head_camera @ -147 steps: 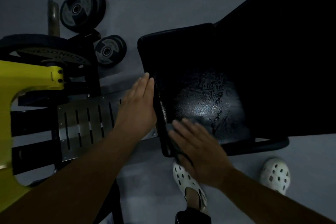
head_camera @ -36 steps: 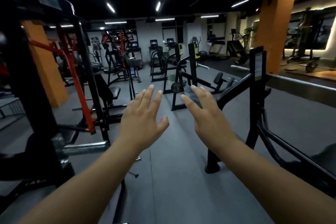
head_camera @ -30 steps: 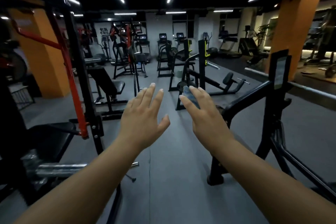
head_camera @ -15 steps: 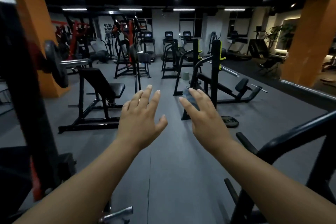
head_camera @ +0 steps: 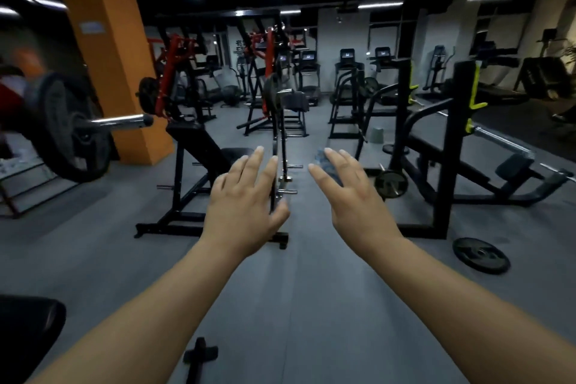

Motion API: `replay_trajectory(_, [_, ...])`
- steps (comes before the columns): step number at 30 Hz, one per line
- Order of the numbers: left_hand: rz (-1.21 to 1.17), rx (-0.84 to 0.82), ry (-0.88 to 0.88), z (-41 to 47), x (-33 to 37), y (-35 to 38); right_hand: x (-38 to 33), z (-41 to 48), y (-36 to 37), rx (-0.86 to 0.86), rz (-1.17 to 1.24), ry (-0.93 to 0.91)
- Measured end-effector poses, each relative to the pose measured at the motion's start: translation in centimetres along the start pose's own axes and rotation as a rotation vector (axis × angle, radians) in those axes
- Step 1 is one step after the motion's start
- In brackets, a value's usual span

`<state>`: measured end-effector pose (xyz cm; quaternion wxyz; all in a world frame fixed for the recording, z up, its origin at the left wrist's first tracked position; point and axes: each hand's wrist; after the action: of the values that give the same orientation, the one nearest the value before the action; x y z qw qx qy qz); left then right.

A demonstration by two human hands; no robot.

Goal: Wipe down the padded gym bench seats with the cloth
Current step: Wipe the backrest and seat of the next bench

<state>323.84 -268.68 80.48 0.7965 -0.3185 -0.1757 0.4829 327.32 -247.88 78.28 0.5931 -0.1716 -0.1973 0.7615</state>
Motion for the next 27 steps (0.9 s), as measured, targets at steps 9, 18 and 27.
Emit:
replay_trajectory(9, [0.152, -0.041, -0.134, 14.4, -10.1, 16.5, 8.3, 14.2, 23.7, -0.035, 0.185, -0.117])
replay_trajectory(18, [0.219, -0.059, -0.232, 29.8, -25.7, 35.2, 13.9, 28.3, 49.9, -0.089, 0.227, -0.16])
replay_trajectory(27, [0.375, -0.068, -0.391, 40.6, -41.6, 49.5, 13.3, 41.9, 75.3, -0.067, 0.454, -0.283])
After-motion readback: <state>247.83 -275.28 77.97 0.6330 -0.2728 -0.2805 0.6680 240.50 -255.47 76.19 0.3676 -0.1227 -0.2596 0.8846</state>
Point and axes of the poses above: each hand's wrist, its own z-axis towards the middle knuckle, its own y-axis out of the palm, x = y × z, and after that the axes turned 12 degrees about x, right-handed
